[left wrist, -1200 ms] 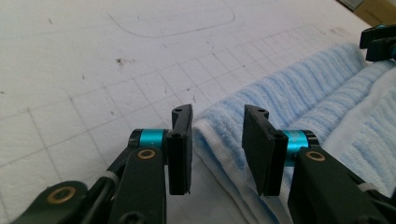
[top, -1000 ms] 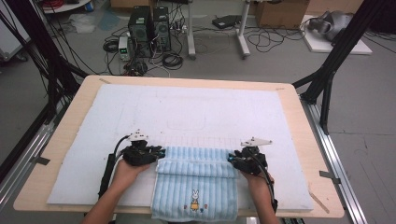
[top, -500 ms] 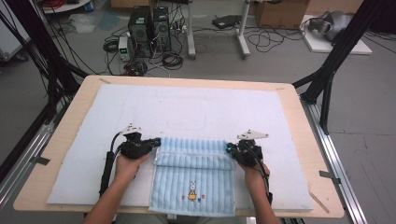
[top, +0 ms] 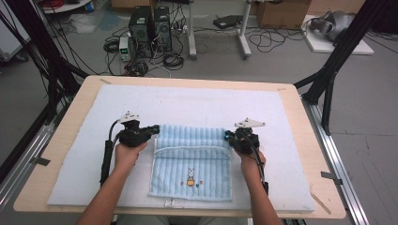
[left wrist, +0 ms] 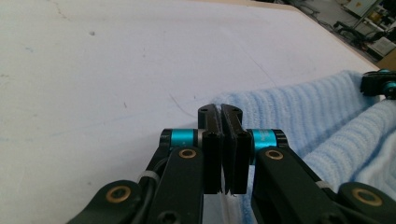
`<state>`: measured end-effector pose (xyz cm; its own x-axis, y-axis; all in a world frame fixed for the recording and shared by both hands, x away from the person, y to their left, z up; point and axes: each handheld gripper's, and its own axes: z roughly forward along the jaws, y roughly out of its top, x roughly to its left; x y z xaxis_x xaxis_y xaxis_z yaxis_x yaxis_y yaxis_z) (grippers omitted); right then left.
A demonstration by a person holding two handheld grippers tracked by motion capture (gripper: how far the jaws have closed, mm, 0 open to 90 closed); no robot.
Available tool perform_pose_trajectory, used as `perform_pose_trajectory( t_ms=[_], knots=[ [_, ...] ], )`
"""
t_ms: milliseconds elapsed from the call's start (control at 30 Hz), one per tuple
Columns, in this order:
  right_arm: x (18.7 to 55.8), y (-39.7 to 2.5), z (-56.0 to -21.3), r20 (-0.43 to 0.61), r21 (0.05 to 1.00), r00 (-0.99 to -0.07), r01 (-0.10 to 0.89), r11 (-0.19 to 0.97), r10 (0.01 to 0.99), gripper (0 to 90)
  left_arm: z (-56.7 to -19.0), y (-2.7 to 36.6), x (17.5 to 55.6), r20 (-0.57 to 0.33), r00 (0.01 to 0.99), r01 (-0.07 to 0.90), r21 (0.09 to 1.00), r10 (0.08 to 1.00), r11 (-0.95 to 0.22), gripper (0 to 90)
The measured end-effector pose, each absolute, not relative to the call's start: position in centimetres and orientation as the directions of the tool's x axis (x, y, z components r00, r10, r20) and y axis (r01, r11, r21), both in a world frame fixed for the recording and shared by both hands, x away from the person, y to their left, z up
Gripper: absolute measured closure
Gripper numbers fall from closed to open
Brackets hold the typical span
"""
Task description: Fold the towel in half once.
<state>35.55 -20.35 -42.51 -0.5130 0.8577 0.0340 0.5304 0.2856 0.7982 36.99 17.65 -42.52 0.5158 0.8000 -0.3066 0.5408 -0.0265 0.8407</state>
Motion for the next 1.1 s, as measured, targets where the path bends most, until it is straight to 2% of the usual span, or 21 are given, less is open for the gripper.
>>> perform_pose_trajectory(
  t_ms=[567, 633, 700, 833, 900, 1100],
  knots=[
    [40.8, -18.3, -43.9, -0.003, 0.759, -0.462, 0.576, 0.303, 0.887, 85.8, -45.4, 18.2, 39.8, -0.364, 0.403, 0.558, 0.825, 0.84, 0.089, 85.2],
    [40.8, -18.2, -44.1, -0.004, 0.754, -0.458, 0.583, 0.304, 0.889, 82.7, -45.4, 18.3, 39.8, -0.362, 0.379, 0.564, 0.82, 0.852, 0.097, 76.7],
    [40.6, -18.4, -43.8, -0.004, 0.761, -0.443, 0.58, 0.29, 0.896, 71.0, -45.3, 18.6, 39.7, -0.357, 0.366, 0.572, 0.815, 0.859, 0.095, 64.1],
    [39.5, -19.5, -42.5, 0.02, 0.796, -0.444, 0.549, 0.254, 0.896, 64.8, -44.9, 18.8, 39.1, -0.313, 0.408, 0.578, 0.816, 0.858, 0.023, 50.2],
    [38.8, -19.7, -42.1, 0.025, 0.809, -0.448, 0.534, 0.245, 0.894, 64.3, -44.5, 19.0, 38.7, -0.312, 0.429, 0.576, 0.817, 0.848, 0.01, 47.3],
    [36.9, -20.5, -40.9, 0.017, 0.83, -0.46, 0.501, 0.244, 0.888, 59.9, -43.3, 19.3, 37.5, -0.302, 0.452, 0.563, 0.826, 0.839, -0.006, 46.7]
  ],
)
